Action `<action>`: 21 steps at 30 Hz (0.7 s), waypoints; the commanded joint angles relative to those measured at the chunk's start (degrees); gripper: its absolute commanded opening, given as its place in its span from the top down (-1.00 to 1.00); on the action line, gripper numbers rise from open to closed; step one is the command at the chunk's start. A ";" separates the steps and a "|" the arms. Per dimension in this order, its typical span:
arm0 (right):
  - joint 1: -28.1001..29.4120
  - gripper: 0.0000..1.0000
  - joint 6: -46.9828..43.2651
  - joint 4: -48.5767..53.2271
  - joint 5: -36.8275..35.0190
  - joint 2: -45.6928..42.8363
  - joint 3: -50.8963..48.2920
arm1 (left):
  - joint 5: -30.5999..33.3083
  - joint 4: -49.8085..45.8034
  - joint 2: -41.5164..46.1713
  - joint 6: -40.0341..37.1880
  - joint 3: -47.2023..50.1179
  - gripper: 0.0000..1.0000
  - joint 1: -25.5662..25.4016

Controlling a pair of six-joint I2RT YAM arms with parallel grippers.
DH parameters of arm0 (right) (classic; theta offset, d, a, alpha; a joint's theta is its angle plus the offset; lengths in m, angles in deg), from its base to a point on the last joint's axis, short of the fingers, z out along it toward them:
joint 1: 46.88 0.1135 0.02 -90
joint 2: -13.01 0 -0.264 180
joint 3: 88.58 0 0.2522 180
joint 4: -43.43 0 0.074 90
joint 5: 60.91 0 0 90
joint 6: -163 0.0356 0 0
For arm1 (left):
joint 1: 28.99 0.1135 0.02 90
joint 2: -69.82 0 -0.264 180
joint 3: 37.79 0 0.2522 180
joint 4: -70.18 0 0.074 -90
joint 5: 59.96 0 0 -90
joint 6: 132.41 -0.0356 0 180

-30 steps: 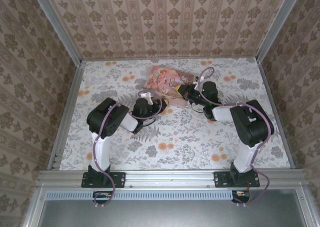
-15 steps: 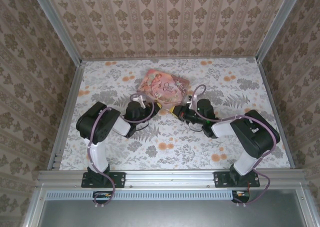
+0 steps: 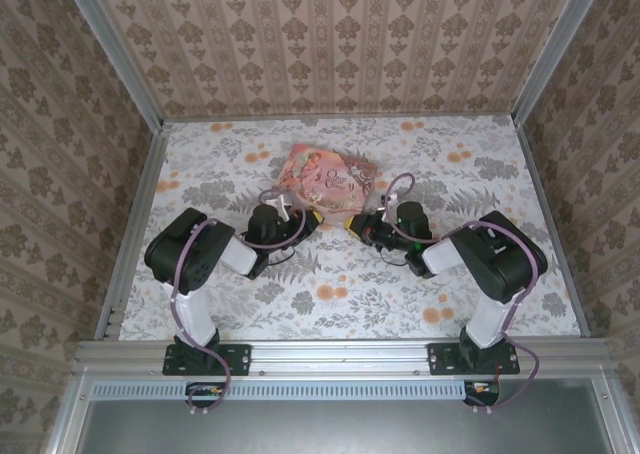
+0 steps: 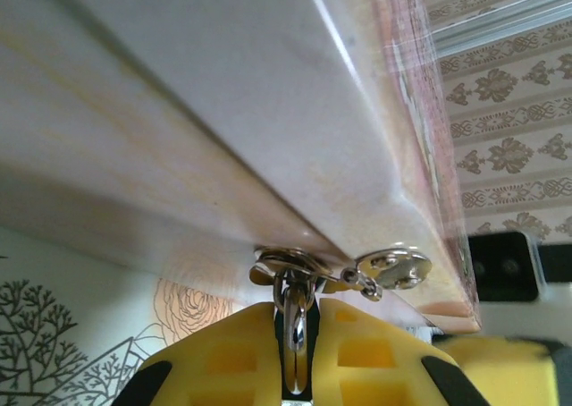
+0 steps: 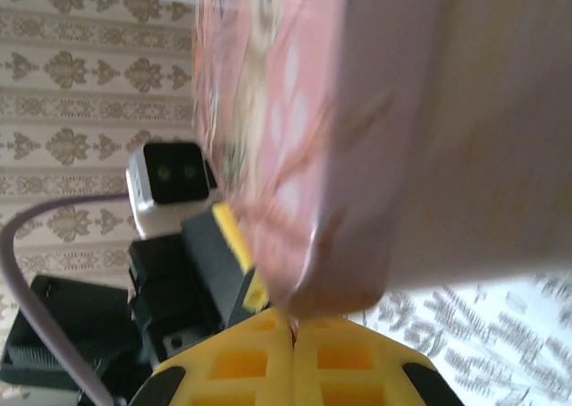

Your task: Unlock a padlock with a key

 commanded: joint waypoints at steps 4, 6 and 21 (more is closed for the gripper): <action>-3.01 1.00 0.50 -3.07 3.10 4.14 7.72 | -2.95 1.87 2.70 0.88 0.14 1.00 -0.75; -3.55 1.00 0.80 -2.85 3.87 5.68 9.76 | -3.39 2.08 2.49 1.29 -0.33 1.00 -1.44; -3.62 1.00 1.63 -4.76 5.58 0.48 0.68 | -1.06 7.46 -3.62 7.53 -3.02 1.00 -2.26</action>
